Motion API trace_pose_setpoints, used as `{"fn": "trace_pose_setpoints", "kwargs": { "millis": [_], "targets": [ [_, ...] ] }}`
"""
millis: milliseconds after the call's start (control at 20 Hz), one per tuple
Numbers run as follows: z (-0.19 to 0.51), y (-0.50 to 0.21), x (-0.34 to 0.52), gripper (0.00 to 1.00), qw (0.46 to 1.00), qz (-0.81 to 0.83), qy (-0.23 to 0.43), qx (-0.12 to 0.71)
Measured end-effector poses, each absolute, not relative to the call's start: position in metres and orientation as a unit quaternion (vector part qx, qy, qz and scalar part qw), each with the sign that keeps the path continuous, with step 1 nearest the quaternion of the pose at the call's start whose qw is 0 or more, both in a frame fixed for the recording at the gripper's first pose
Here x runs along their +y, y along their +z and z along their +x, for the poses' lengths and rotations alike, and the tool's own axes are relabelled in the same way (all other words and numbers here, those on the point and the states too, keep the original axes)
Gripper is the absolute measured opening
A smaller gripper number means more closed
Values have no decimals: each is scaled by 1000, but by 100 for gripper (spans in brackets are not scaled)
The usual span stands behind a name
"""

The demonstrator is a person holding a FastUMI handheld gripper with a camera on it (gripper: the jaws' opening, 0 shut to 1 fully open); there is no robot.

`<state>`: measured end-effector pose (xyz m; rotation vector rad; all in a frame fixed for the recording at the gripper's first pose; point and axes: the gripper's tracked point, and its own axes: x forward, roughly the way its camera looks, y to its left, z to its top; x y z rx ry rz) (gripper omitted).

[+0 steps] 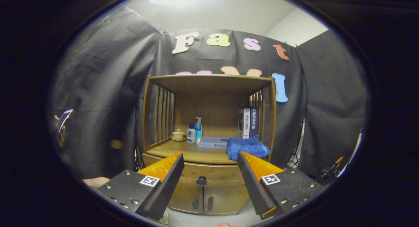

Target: Pull open the drawer, take out the items inside it, and place them on the countertop above the cabinet.

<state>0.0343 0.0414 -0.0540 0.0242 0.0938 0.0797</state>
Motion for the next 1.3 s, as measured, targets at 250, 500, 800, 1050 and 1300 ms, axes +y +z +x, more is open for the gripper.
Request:
{"fn": "trace_pose_setpoints", "kwargs": {
  "millis": [250, 500, 800, 1050, 1300],
  "targets": [
    [60, -74, 49, 98, 997, 4, 43, 57],
    [96, -109, 60, 98, 996, -4, 51, 77],
    [138, -177, 69, 98, 989, 7, 49, 137],
    [158, -235, 86, 98, 981, 8, 51, 187],
    [167, -268, 91, 98, 975, 11, 44, 217]
  ]
}}
